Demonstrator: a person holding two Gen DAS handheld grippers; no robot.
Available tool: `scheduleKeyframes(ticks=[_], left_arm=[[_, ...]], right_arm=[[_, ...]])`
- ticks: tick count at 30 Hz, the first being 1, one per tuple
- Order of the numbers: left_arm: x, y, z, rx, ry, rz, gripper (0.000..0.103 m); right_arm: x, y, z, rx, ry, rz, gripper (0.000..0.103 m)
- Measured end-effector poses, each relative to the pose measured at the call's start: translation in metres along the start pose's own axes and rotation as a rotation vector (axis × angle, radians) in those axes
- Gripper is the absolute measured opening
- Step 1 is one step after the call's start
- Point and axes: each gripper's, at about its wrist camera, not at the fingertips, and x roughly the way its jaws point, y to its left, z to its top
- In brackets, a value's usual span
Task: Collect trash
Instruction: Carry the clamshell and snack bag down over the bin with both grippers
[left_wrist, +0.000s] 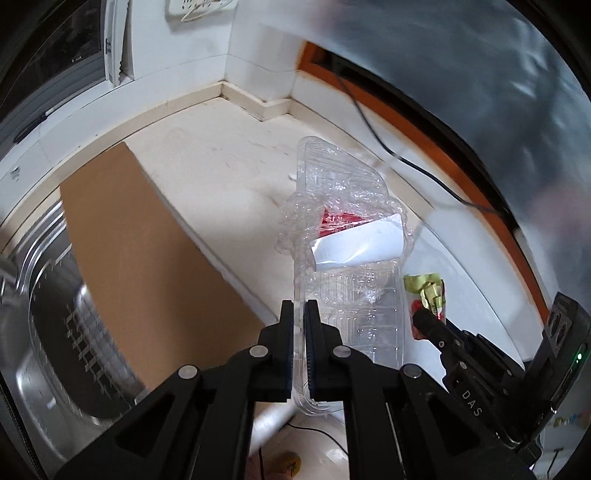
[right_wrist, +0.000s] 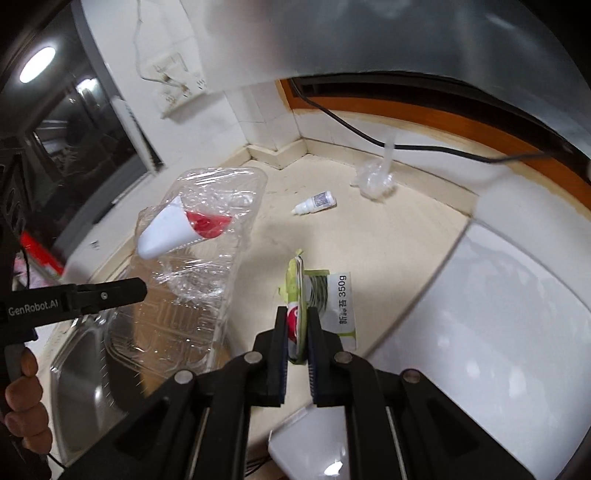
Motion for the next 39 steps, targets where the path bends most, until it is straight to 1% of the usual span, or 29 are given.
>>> scheduleKeyframes(ticks=[6,8,9,11,12,13,16,19,25,31,33,35,37,39], left_arm=[[-0.038,-0.036,-0.084,0.035,0.0,-0.011,0.003],[-0.046,-0.043,-0.111,0.031,0.003,-0.01,0.003],[-0.05,-0.045,-0.128,0.023,0.009,-0.022,0.003],[-0.052,-0.049,-0.148,0.015,0.016,-0.032,0.003],[-0.056,-0.052,-0.165,0.017,0.017,-0.026,0.003],[-0.054,-0.052,-0.172,0.019,0.015,-0.019,0.003],[-0.059,-0.054,-0.21,0.027,0.014,0.023,0.003],[-0.055,-0.053,-0.24,0.026,0.036,0.052,0.003],[-0.028,-0.045,-0.281,0.043,0.099,0.131,0.003],[0.014,-0.036,-0.303,0.092,0.162,0.184,0.003],[0.037,-0.031,-0.315,0.124,0.176,0.212,0.003],[0.063,-0.023,-0.328,0.136,0.214,0.223,0.003],[0.09,-0.016,-0.341,0.139,0.248,0.218,0.003],[0.129,-0.003,-0.357,0.153,0.288,0.229,0.003]], right_arm=[[-0.065,-0.006,-0.051,-0.01,0.0,0.049,0.008],[-0.081,-0.008,-0.068,-0.011,0.007,0.069,0.008],[-0.09,-0.01,-0.077,-0.011,0.012,0.082,0.008],[-0.102,-0.012,-0.094,-0.011,0.021,0.097,0.008],[-0.107,-0.014,-0.104,-0.009,0.028,0.104,0.008],[-0.112,-0.016,-0.113,-0.007,0.036,0.111,0.008],[-0.122,-0.021,-0.142,-0.014,0.069,0.127,0.008],[-0.124,-0.022,-0.167,-0.036,0.102,0.126,0.008],[-0.109,-0.021,-0.219,-0.046,0.196,0.136,0.008],[-0.071,-0.022,-0.266,-0.031,0.276,0.133,0.008],[-0.056,-0.02,-0.28,-0.043,0.29,0.128,0.008],[-0.037,-0.02,-0.298,-0.053,0.311,0.114,0.008],[-0.012,-0.025,-0.317,-0.038,0.342,0.096,0.008],[0.021,-0.035,-0.338,0.001,0.39,0.078,0.008]])
